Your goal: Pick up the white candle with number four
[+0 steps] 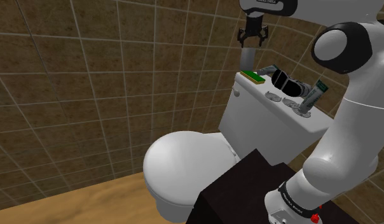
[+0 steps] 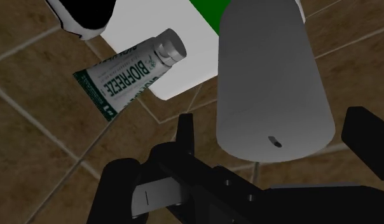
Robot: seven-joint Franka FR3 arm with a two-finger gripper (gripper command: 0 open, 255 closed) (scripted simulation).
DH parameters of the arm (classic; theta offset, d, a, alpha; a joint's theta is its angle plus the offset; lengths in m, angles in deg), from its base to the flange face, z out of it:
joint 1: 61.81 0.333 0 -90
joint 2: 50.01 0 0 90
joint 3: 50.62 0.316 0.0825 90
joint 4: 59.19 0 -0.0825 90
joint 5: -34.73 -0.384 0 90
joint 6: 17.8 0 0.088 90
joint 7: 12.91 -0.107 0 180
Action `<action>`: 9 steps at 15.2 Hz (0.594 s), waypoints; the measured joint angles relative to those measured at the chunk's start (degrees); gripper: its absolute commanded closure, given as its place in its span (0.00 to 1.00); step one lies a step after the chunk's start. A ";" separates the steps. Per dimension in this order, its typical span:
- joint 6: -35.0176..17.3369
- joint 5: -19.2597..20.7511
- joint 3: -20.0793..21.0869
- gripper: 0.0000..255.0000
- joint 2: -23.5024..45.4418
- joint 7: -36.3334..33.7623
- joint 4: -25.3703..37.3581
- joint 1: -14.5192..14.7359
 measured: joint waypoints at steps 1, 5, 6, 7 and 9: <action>-0.55 0.05 0.03 0.00 -0.04 -0.35 -0.67 0.07; -3.25 0.24 0.06 1.00 -0.95 -1.37 -4.47 0.06; -3.36 0.24 0.07 1.00 -0.95 -1.40 -4.57 0.06; -3.41 0.24 0.07 1.00 -0.95 -1.42 -4.63 0.06; -3.46 0.25 0.07 1.00 -0.97 -1.44 -4.64 0.07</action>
